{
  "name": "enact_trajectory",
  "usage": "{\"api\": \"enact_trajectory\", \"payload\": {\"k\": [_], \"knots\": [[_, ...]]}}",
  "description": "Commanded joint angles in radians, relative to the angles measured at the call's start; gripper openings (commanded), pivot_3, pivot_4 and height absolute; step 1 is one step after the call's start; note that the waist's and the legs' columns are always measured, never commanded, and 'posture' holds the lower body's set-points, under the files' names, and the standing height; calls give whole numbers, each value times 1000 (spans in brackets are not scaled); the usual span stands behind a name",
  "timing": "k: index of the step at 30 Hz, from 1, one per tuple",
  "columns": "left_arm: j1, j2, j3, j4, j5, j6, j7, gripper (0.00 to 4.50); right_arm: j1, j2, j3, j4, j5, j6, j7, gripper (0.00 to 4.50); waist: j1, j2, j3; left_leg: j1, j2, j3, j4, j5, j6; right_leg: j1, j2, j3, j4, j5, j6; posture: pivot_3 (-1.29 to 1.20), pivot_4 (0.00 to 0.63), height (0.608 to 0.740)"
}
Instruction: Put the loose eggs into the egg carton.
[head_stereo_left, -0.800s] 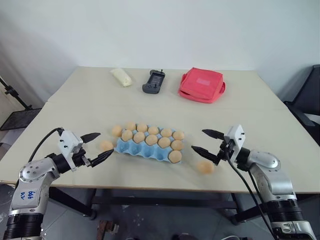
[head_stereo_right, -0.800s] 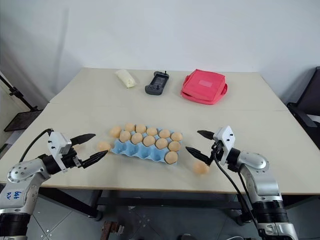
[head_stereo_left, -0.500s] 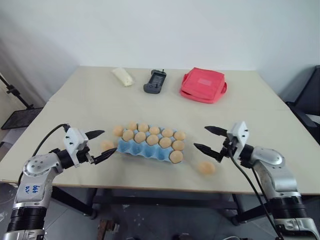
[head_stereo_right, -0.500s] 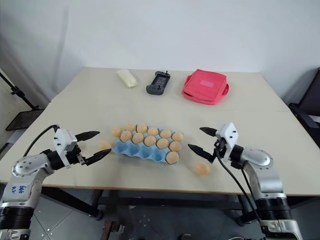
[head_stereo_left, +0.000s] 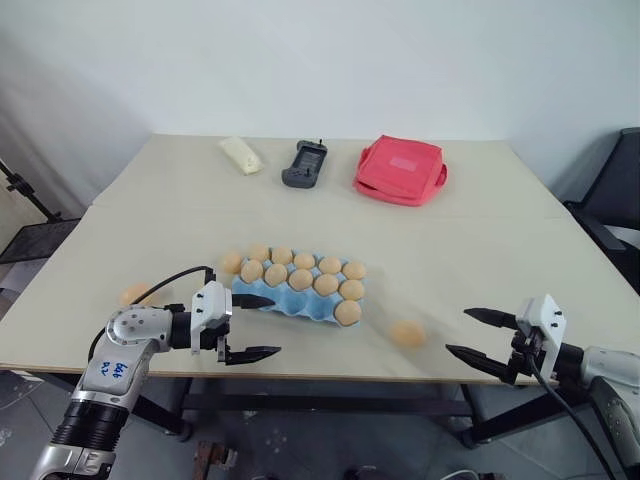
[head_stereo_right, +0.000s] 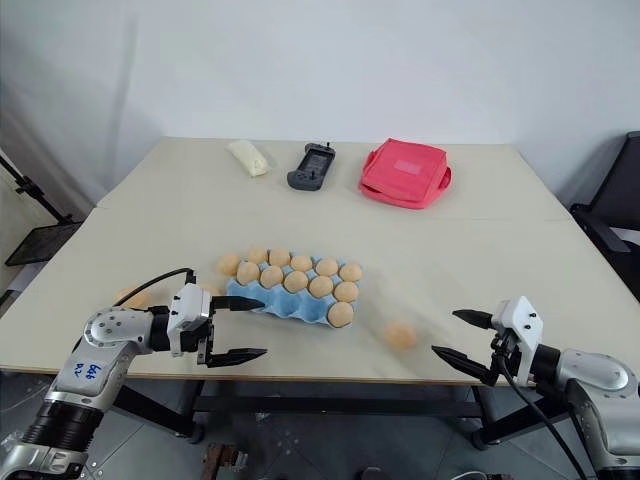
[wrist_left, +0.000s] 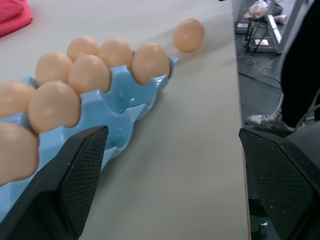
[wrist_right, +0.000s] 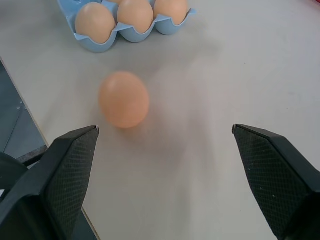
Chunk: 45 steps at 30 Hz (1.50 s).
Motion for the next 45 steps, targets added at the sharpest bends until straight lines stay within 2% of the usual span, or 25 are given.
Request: {"api": "enact_trajectory", "payload": {"k": [1, 6, 12, 15, 21, 24, 27, 30, 33, 40, 43, 45], "knots": [[-16, 3, 18, 11, -3, -14, -4, 4462, -80, 6, 38, 10, -2, -11, 17, 4500, -1, 0, 0, 0, 0, 0, 0, 0, 0, 0, 0, 0, 0, 0, 0, 0, 150, 740], [2, 18, 43, 9, -8, -14, 3, 4462, -224, 59, 165, 122, -52, -16, 54, 4500, 2, 0, 0, 0, 1, 0, 1, 0, 0, 0, 0, 0, 0, 0, 0, 0, 150, 740], [25, 30, 75, -8, -9, -5, 31, 4462, -321, 117, 267, 248, -103, -40, 109, 4500, 5, 0, 0, -2, 0, -1, 1, 1, 4, -1, -1, 0, 0, 0, 0, 0, 150, 740], [32, 35, 87, -12, -9, -4, 40, 4500, -349, 138, 280, 294, -124, -67, 99, 3894, 4, 0, 0, -2, 0, 0, 1, 0, 4, -1, -1, 0, 0, 0, 0, 0, 150, 740], [61, 52, 129, -25, -19, 6, 67, 4500, -359, 151, 281, 317, -128, -96, 120, 1880, 3, 0, 0, -2, 1, 0, 1, 0, 3, -1, -1, 0, 1, 0, 0, 0, 150, 740], [74, 62, 152, -29, -25, 16, 82, 4500, -364, 161, 277, 252, -98, -69, 120, 1880, 1, 0, 0, -1, 1, 0, 1, 0, 3, -1, -1, 0, 1, 0, -1, 0, 150, 740], [105, 73, 193, -31, -31, 27, 103, 4500, -410, 222, 289, 101, -27, 33, 80, 1880, -9, 1, 0, -1, 3, 1, 1, 0, 3, -2, 0, 1, 2, -1, -1, 0, 150, 740], [132, 77, 219, -42, -31, 39, 123, 4500, -458, 294, 328, 49, -55, 58, 17, 1880, -11, 1, 0, -1, 3, 1, 1, 0, 1, -4, 0, 1, 6, -1, -2, 0, 150, 740], [170, 77, 241, -63, -32, 47, 142, 4500, -511, 365, 382, 53, -109, 64, -52, 1880, -12, 0, 0, -2, 3, 1, 1, -1, -1, -6, 0, 1, 8, -2, -4, 0, 150, 740], [222, 63, 261, -128, -39, 87, 194, 4500, -580, 464, 455, 134, -175, 54, -110, 1880, -4, 0, 0, -4, 3, 3, 1, 0, -1, -9, -1, 2, 9, -3, -5, 0, 150, 740], [239, 46, 266, -157, -43, 98, 224, 4500, -588, 499, 470, 150, -194, 55, -133, 2648, -4, 0, 0, -3, 3, 3, 1, -1, -1, -9, -1, 2, 10, -3, -5, 0, 150, 740], [252, 42, 270, -175, -45, 105, 239, 4500, -586, 504, 464, 143, -195, 60, -139, 3339, -5, 0, 0, -3, 3, 3, 0, -1, -1, -9, -1, 2, 10, -3, -5, 0, 150, 740]]}}
